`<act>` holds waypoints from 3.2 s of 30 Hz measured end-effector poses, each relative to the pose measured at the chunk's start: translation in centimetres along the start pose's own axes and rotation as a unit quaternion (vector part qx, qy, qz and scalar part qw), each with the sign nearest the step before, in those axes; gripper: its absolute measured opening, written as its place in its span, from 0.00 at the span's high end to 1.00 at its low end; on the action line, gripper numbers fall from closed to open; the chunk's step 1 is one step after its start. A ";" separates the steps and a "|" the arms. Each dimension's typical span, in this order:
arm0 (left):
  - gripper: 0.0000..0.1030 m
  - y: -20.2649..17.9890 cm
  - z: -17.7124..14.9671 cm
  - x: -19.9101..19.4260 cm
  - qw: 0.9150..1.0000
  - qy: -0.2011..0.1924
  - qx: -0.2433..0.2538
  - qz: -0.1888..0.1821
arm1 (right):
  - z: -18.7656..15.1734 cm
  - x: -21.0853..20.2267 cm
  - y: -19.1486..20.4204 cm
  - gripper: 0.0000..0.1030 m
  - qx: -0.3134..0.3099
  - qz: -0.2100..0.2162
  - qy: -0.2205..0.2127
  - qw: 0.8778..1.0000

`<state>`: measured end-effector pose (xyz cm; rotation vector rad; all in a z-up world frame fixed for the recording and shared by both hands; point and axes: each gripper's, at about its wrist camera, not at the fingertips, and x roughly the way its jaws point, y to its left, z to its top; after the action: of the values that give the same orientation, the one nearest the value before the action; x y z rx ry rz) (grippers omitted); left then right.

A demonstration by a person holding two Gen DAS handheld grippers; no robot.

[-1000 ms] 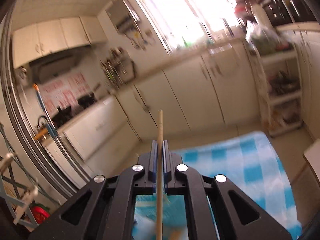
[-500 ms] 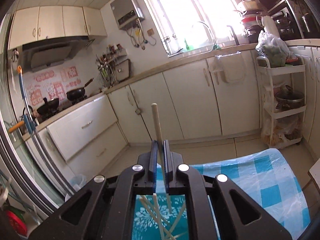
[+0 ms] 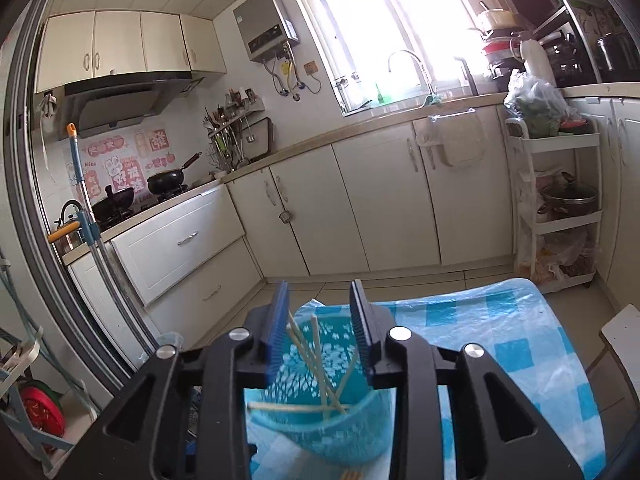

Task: Organize utensils
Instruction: 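Reach the left tool to the bundle and grasp one chopstick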

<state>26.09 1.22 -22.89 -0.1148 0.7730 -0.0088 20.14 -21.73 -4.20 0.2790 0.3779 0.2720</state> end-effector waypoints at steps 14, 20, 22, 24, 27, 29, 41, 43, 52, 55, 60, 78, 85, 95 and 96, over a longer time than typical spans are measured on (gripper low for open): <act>0.30 0.3 0.2 -0.2 1.000 0.000 -0.003 0.000 | -14.1 5.2 -1.2 0.79 -0.008 -0.054 0.244 0.968; 0.29 0.2 0.2 -0.1 1.000 0.001 0.000 0.000 | -14.7 7.5 -1.4 0.81 -0.017 -0.071 0.267 0.961; 0.29 0.2 0.2 -0.1 1.000 0.001 0.000 0.000 | -15.9 7.4 -1.1 0.82 -0.022 -0.073 0.272 0.959; 0.29 0.2 0.2 -0.1 1.000 0.001 0.001 0.000 | -16.0 7.2 -1.0 0.82 -0.034 -0.077 0.269 0.959; 0.28 0.2 0.1 -0.1 1.000 0.001 0.002 0.001 | -16.1 6.9 -0.8 0.82 -0.054 -0.080 0.272 0.957; 0.28 0.2 0.1 -0.1 1.000 0.000 0.001 0.000 | -16.3 6.9 -0.6 0.83 -0.071 -0.081 0.274 0.956; 0.28 -6.7 -2.0 -2.4 0.989 0.035 0.105 -0.099 | -15.4 5.1 -4.0 0.90 -0.059 -0.100 0.287 0.951; 0.28 -7.6 -2.5 -2.0 0.988 0.049 0.116 -0.095 | -15.3 5.0 -4.3 0.90 -0.045 -0.096 0.286 0.953; 0.29 -8.7 -3.6 -0.2 0.985 0.090 0.139 -0.049 | -15.2 4.9 -4.9 0.86 -0.025 -0.079 0.283 0.956; 0.29 -9.1 -3.6 -0.1 0.985 0.094 0.137 -0.048 | -15.2 4.9 -4.8 0.85 -0.024 -0.077 0.282 0.956; 0.29 -9.9 -3.4 0.0 0.984 0.098 0.145 -0.039 | -15.2 4.8 -4.7 0.85 -0.024 -0.074 0.282 0.956; 0.48 -10.1 -2.7 -0.1 0.985 0.110 0.124 -0.057 | -15.2 4.9 -4.8 0.83 -0.025 -0.085 0.272 0.958; 0.49 -10.3 -2.6 1.1 0.985 0.126 0.111 -0.034 | -15.2 5.0 -4.6 0.81 -0.026 -0.084 0.271 0.959; 0.49 -10.8 -2.6 0.9 0.986 0.125 0.102 -0.049 | -15.2 4.9 -4.7 0.77 -0.025 -0.081 0.270 0.959; 0.49 -10.9 -2.7 1.0 0.985 0.128 0.103 -0.049 | -15.2 4.9 -4.7 0.77 -0.024 -0.080 0.270 0.959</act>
<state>25.34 -9.93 -24.32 0.0471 1.0176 -0.1992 19.45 -21.28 -20.81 0.1196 0.9295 0.1939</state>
